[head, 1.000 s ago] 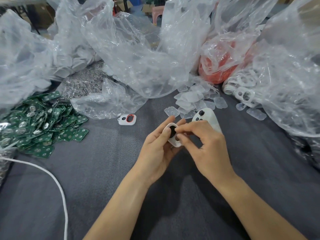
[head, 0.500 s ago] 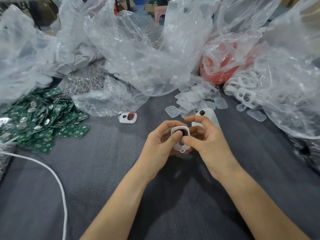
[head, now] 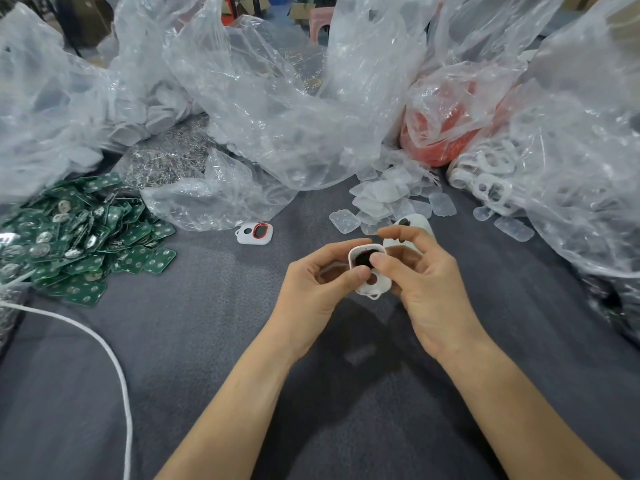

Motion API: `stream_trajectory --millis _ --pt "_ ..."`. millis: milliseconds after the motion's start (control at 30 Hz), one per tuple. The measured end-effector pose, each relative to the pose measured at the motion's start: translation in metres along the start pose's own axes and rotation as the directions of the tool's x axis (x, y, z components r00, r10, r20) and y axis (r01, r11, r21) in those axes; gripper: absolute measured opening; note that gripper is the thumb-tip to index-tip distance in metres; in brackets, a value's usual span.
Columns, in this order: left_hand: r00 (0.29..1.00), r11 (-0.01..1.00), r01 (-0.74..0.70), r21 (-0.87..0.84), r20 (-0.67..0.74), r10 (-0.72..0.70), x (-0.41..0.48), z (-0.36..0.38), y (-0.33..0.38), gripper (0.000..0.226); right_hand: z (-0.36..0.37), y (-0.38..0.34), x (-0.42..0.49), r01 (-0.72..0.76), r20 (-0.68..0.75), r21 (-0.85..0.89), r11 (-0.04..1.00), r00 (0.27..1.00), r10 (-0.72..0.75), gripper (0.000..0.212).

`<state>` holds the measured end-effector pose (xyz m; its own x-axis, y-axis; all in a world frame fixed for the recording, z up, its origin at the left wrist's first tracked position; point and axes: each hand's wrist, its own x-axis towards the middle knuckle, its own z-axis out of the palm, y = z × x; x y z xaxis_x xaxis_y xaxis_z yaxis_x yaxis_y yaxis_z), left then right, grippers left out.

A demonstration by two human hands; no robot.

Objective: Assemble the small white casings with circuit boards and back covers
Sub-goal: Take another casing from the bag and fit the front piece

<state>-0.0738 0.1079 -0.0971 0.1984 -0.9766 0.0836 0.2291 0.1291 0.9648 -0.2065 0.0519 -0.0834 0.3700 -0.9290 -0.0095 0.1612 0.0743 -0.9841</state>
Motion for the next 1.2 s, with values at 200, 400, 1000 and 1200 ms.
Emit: stream_trajectory --millis 200,400,1000,1200 --pt "0.99 0.978 -0.089 0.19 -0.089 0.108 -0.002 0.005 0.0 0.026 0.002 0.0 -0.001 0.034 0.007 -0.012 0.999 0.999 -0.033 0.021" --pt "0.985 0.977 -0.088 0.196 -0.129 0.114 -0.003 0.012 0.001 0.028 0.005 0.0 -0.003 0.121 -0.013 -0.067 0.99 0.992 -0.122 0.02" --pt "0.97 0.923 -0.049 0.382 -0.203 0.135 -0.002 0.011 -0.008 0.021 0.005 0.005 -0.003 0.203 -0.007 -0.476 0.856 0.972 -0.235 0.016" --pt "0.962 0.868 -0.076 0.491 -0.193 0.193 -0.002 0.006 -0.014 0.022 0.0 0.003 -0.001 0.132 0.036 -0.453 0.881 0.991 -0.13 0.019"
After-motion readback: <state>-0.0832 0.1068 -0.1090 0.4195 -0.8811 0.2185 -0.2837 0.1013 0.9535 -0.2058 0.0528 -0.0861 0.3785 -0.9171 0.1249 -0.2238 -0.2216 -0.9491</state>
